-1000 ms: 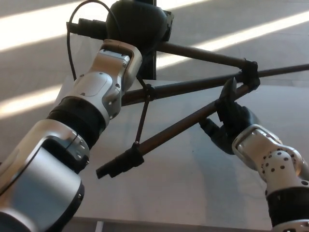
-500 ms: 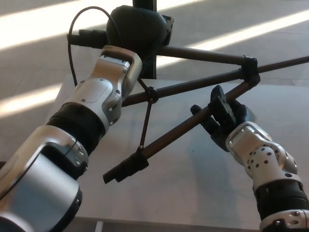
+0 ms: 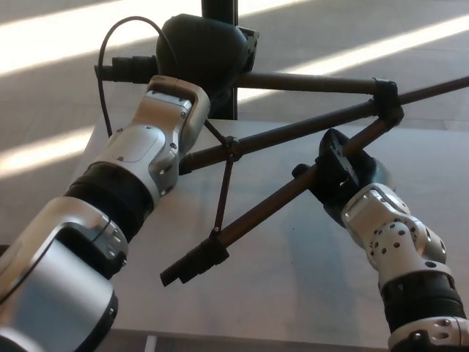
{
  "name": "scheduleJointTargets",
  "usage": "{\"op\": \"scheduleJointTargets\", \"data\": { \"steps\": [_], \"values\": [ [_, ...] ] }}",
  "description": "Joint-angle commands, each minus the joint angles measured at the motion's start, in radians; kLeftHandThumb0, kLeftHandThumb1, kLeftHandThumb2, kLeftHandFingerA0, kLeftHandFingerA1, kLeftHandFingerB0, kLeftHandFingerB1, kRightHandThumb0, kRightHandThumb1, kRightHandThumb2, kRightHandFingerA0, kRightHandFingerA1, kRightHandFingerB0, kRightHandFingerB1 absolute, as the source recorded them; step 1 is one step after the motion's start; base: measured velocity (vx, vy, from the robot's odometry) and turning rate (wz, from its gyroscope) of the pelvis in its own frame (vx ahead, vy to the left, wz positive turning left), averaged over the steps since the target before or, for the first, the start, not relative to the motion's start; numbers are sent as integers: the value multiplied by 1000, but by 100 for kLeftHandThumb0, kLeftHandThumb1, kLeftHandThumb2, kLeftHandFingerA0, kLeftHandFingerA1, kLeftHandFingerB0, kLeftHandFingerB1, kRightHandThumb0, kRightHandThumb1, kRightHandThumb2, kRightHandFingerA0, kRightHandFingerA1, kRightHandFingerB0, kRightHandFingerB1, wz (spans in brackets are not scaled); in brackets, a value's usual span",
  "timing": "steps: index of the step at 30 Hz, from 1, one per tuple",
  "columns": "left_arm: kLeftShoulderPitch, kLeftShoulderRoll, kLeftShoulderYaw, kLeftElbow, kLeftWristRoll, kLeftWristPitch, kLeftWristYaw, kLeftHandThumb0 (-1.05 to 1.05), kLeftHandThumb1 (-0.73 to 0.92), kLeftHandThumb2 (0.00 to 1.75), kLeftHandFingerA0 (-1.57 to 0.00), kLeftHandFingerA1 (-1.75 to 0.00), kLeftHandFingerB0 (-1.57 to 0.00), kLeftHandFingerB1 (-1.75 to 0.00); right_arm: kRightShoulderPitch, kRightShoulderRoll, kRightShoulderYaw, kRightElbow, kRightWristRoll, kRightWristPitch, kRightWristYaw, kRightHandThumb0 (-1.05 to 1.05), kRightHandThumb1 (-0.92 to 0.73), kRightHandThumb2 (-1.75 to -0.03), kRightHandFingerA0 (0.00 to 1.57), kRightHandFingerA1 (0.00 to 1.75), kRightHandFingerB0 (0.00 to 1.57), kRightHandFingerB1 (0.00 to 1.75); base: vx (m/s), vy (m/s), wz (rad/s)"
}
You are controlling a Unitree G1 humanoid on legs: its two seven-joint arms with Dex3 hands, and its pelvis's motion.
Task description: Use both hands of the robot to pick up the tripod lying in the middle of the desk and make it stand upright on the desk
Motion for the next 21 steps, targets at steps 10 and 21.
{"op": "scheduleJointTargets", "data": {
  "steps": [10,21],
  "values": [
    [36,-55,191,0,-157,9,59,-15,58,93,-85,-175,-64,-161,-78,-88,161,-54,-278,-206,1,-24,-41,-134,102,175,84,162,0,0,0],
    [37,-43,292,-17,-179,45,67,-17,62,76,-81,-175,-62,-156,-261,-312,363,-52,-449,-168,99,-23,-35,-137,104,175,88,155,0,0,0]
  ]
}}
